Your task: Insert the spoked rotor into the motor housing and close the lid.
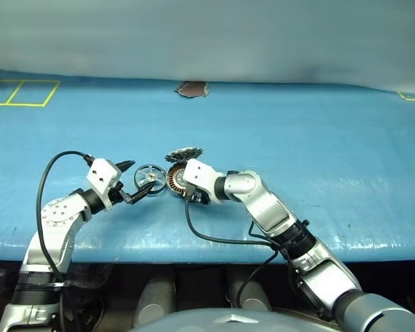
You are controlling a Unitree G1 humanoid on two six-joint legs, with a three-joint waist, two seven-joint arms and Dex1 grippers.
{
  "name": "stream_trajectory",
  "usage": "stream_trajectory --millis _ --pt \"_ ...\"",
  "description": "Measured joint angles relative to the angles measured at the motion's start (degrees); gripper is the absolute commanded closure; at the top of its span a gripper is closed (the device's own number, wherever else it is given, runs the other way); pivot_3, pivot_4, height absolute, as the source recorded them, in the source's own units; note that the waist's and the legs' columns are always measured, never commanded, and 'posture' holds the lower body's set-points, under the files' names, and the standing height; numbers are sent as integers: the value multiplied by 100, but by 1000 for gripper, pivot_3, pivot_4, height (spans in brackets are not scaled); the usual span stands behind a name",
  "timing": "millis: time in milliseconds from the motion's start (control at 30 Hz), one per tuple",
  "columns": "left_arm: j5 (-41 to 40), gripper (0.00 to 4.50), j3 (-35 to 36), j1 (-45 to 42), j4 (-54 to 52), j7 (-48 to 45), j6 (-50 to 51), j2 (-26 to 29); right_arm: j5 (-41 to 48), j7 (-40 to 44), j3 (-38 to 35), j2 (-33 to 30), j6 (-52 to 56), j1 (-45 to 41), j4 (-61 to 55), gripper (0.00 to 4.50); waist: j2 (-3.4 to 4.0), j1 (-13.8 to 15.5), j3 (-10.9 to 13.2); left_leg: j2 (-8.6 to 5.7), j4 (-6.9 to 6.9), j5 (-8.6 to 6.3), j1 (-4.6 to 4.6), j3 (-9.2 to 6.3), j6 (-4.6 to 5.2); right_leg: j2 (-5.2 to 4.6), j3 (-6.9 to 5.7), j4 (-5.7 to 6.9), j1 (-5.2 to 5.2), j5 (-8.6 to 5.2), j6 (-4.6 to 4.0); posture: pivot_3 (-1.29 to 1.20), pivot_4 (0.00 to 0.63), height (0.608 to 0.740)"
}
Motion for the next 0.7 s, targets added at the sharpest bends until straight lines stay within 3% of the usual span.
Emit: stream_trajectory --millis 200,400,700 --pt "2 0 -2 -7 3 -14 -1 3 488 -176 -530 78 320 305 -541 836 0 69 1 -3 -3 21 -47 2 26 -1 -3 -7 -41 2 -1 0 150 740" --pt "-1 0 -44 -40 19 -95 1 8 1118 -452 -1506 -43 568 672 -1805 836 1 58 1 16 -8 22 -91 1 19 19 -7 -5 -64 16 18 0 150 740" --pt "-8 0 -108 -296 173 -398 21 91 1262 -1078 -2509 -670 707 2320 -2326 836 2 46 1 33 1 21 -90 16 17 26 -8 -4 -65 2 -17 0 150 740"
